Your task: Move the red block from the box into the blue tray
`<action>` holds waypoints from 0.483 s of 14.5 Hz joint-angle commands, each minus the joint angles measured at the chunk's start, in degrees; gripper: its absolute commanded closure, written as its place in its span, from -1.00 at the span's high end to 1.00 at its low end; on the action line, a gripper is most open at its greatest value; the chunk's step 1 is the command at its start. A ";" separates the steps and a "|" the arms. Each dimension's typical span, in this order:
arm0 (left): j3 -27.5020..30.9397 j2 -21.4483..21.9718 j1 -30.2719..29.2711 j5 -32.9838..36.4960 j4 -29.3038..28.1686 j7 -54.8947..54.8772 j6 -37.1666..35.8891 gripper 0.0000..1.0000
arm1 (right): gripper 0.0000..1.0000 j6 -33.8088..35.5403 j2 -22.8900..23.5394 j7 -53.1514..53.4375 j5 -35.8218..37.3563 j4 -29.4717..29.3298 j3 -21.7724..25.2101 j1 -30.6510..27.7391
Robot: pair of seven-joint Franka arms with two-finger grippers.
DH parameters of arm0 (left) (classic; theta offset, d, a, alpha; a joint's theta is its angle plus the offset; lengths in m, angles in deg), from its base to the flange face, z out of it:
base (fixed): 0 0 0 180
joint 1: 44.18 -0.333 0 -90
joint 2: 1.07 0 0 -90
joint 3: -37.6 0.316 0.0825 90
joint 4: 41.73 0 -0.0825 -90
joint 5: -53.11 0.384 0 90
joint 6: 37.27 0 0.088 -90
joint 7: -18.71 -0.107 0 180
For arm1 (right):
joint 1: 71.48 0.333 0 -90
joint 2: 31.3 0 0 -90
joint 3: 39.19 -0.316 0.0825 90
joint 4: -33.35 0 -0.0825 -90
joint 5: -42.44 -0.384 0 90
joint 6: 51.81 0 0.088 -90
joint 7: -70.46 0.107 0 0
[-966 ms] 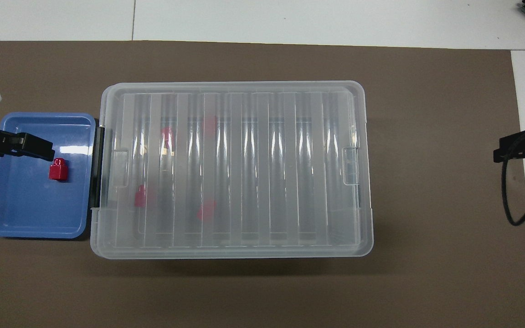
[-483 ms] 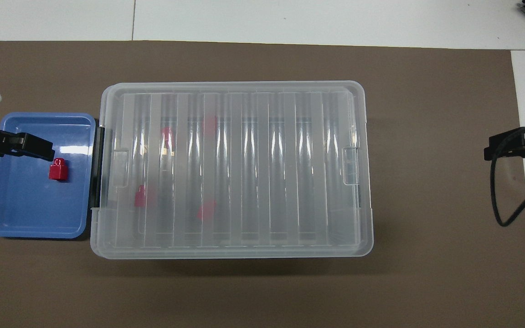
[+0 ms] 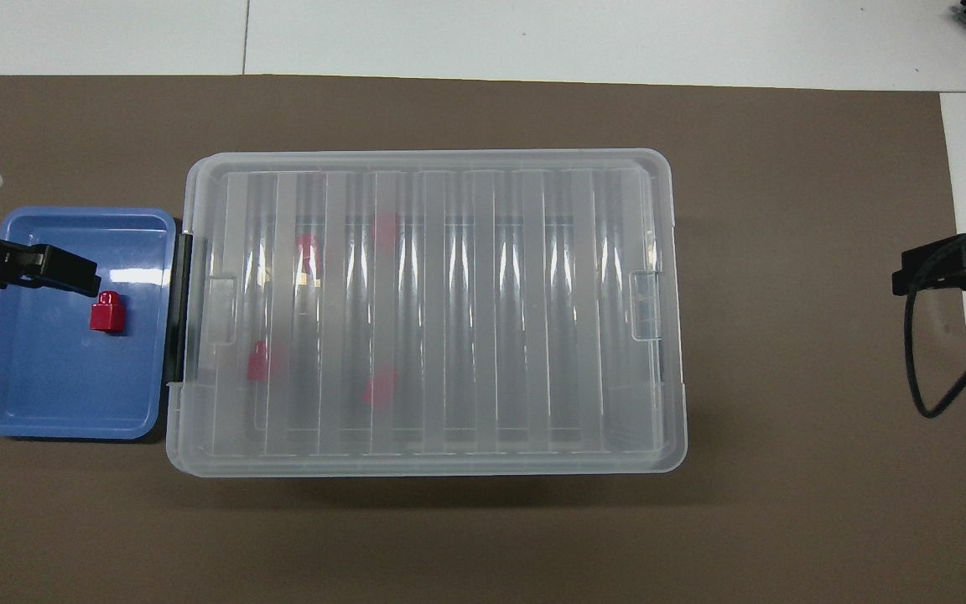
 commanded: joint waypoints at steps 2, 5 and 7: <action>0.15 1.12 0.03 0.22 -0.79 0.25 -0.01 1.00 | 1.00 -0.60 -0.52 -0.95 0.18 0.11 -0.15 -0.45; 0.15 1.03 0.03 0.23 -0.79 0.25 -0.01 1.00 | 1.00 -0.86 -0.52 -0.69 0.35 0.11 -0.15 -0.45; 0.15 1.03 0.03 0.22 -0.79 0.25 -0.01 1.00 | 1.00 -1.12 -0.52 -0.77 0.35 0.11 -0.15 -0.45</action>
